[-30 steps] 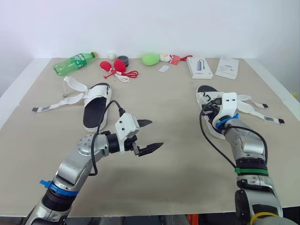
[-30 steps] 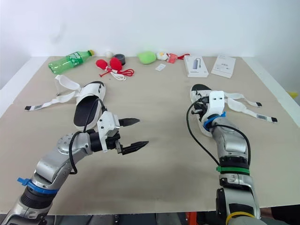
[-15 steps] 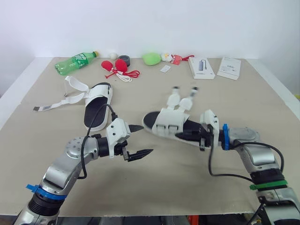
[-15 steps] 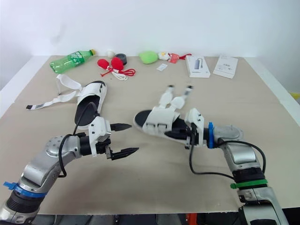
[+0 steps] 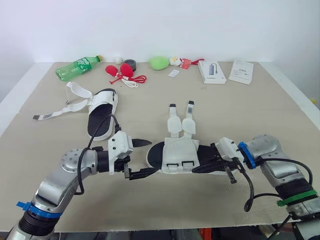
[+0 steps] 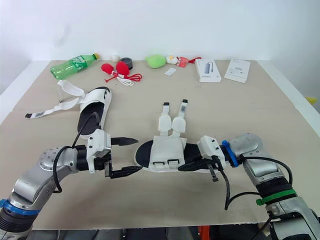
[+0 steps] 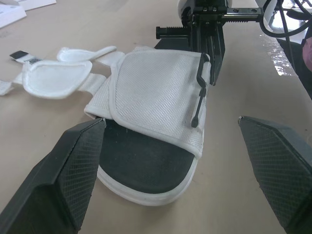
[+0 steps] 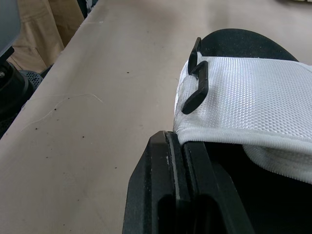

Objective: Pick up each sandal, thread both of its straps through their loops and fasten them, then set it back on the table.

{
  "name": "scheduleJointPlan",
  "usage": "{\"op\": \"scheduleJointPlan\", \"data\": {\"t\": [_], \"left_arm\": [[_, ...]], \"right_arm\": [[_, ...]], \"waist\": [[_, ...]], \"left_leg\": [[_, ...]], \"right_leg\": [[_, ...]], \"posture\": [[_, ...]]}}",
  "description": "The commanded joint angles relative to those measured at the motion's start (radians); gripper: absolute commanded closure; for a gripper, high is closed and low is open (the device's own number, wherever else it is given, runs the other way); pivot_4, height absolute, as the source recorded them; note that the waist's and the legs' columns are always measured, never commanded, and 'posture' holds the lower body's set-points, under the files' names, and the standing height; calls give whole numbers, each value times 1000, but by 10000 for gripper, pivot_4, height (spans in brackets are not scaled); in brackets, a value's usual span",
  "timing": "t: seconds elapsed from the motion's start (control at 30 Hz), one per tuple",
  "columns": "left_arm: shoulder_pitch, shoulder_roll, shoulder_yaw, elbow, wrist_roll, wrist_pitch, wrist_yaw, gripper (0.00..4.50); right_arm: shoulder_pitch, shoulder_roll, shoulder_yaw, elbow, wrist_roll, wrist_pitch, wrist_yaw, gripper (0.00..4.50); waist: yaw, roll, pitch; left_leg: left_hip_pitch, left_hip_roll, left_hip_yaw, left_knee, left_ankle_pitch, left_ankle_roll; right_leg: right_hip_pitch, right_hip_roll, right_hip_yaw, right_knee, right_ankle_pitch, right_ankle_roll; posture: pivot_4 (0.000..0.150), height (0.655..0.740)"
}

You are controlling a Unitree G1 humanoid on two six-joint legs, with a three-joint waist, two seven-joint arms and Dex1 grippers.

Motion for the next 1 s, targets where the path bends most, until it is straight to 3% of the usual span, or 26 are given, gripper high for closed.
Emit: {"op": "scheduleJointPlan", "data": {"t": [0.03, 0.4, 0.5, 0.57, 0.67, 0.73, 0.8, 0.83, 0.9, 0.93, 1.0], "left_arm": [[2, 12, 21, -37, -11, -14, -8, 0], [-13, 3, -11, -12, 35, -42, 0, 0], [-20, -16, -26, 7, 59, -47, 19, 0], [-19, -16, -37, 22, 83, -57, 16, 0], [-20, -10, -43, 45, 91, -57, -3, 8006], [-33, -12, -43, 70, 104, -70, -5, 18375], [-47, -12, -48, 94, 122, -87, -8, 29494], [-57, -12, -54, 108, 131, -95, -14, 31927], [-80, -12, -69, 133, 154, -116, -25, 41672], [-92, -12, -78, 145, 164, -127, -35, 44293], [-113, -8, -99, 168, 188, -157, -60, 44293]], "right_arm": [[-35, -21, 43, 33, 18, -57, 57, 44425], [-100, -29, 112, 141, 40, -78, 57, 44425], [-109, -61, 139, 131, 65, -35, 57, 34863], [-109, -103, 156, 102, 95, 33, 57, 25226], [-119, -185, 116, 10, 271, 413, 57, 11370], [-154, -227, 100, -4, 336, 605, 57, 1203], [-196, -224, 76, 16, 342, 716, 57, 0], [-233, -196, 53, 51, 342, 759, 40, 0], [-314, -131, 21, 133, 326, 854, -34, 0], [-354, -94, 14, 180, 299, 884, -77, 0], [-445, -15, 10, 298, 234, 975, -184, 0]], "waist": [[0, 0, 0], [0, 0, 0], [0, 0, 0], [1, 0, 0], [3, 0, 0], [4, 0, 0], [3, 0, 0], [0, 0, 0], [-3, 0, 0], [-5, 0, 0], [-4, 0, 0]], "left_leg": [[0, 0, 0, 0, 0, 0], [2, 1, 2, 0, 0, 0], [2, 2, 3, 1, 0, 0], [2, 2, 3, 1, 0, 0], [1, 2, 4, 1, 0, 0], [1, 2, 5, 1, 0, 0], [1, 2, 5, 1, 0, 0], [1, 3, 6, 1, 0, 0], [1, 4, 8, 1, 0, 0], [1, 4, 8, 1, 0, 0], [1, 5, 9, 2, 0, 0]], "right_leg": [[0, 0, 0, 0, 0, 0], [0, 0, 1, 0, 1, -1], [1, 1, 1, 0, 1, -1], [1, 0, 2, 0, 1, -1], [0, 0, 3, 0, 1, -1], [-1, 0, 4, 0, 1, -1], [-2, 0, 4, 0, 1, -2], [-2, 1, 4, 0, 2, -2], [-4, 1, 4, 0, 3, -3], [-4, 1, 4, 0, 4, -3], [-4, 2, 4, 0, 5, -3]], "posture": [[1500, 7400], [1500, 7400], [1500, 7400], [1500, 7400], [1500, 7400], [1500, 7400], [1500, 7400], [1500, 7400], [1500, 7400], [1500, 7400], [1500, 7400]]}}
